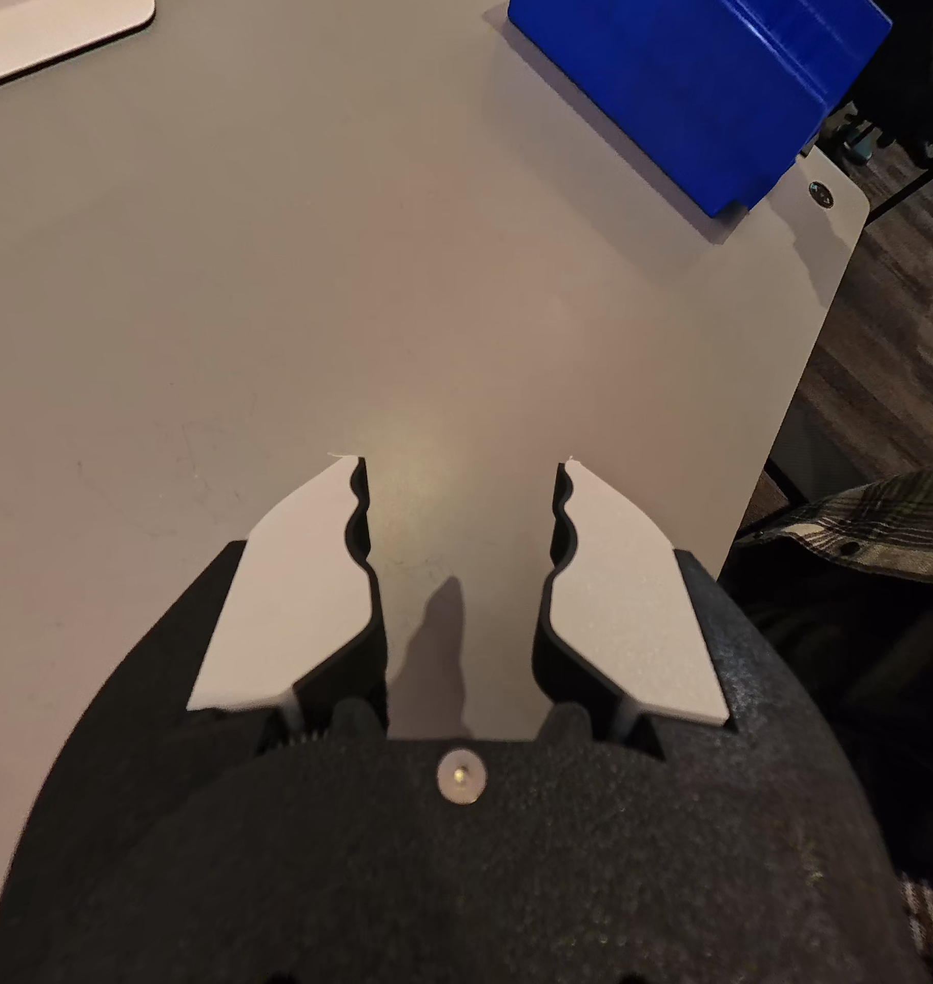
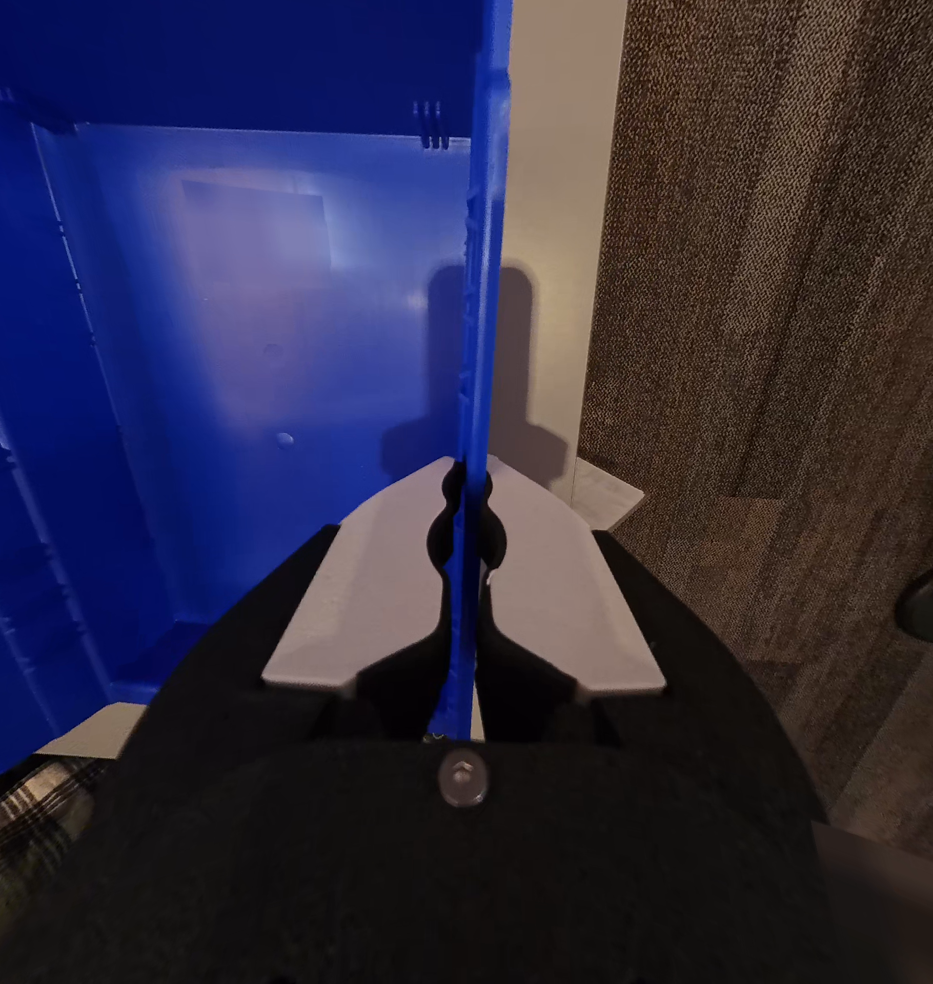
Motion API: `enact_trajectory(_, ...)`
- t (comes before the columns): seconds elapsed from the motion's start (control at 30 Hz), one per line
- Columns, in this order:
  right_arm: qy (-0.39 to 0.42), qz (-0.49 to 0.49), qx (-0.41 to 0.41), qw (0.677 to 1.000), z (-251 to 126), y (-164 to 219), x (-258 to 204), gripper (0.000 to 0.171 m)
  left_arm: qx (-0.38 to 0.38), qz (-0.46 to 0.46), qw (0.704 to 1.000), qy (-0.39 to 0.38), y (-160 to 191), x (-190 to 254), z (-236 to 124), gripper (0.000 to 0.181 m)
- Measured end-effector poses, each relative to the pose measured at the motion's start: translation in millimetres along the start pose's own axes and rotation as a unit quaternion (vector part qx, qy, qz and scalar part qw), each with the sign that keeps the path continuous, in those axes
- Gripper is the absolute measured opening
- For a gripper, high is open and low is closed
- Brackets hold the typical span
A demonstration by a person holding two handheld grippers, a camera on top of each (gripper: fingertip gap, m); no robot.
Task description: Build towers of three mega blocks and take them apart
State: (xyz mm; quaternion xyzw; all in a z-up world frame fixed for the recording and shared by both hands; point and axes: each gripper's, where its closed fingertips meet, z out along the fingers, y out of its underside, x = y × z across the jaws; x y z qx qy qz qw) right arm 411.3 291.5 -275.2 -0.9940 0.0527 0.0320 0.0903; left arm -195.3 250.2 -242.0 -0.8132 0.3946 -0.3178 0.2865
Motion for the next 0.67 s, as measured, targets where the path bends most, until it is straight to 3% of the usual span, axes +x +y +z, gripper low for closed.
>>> enact_trajectory(0.43, -0.009, -0.015, 0.029, 0.999, -2.5, -2.8, 4.9, 0.005, 0.004, 0.004, 1.0, -0.008, -5.4, 1.1, -1.8, 0.066)
enact_trajectory(0.67, -0.023, -0.033, 0.186, 0.982, -59.3, -30.0, -12.5, 0.043, 0.012, -0.003, 1.0, -0.004, -8.4, 0.2, -4.0, 0.069)
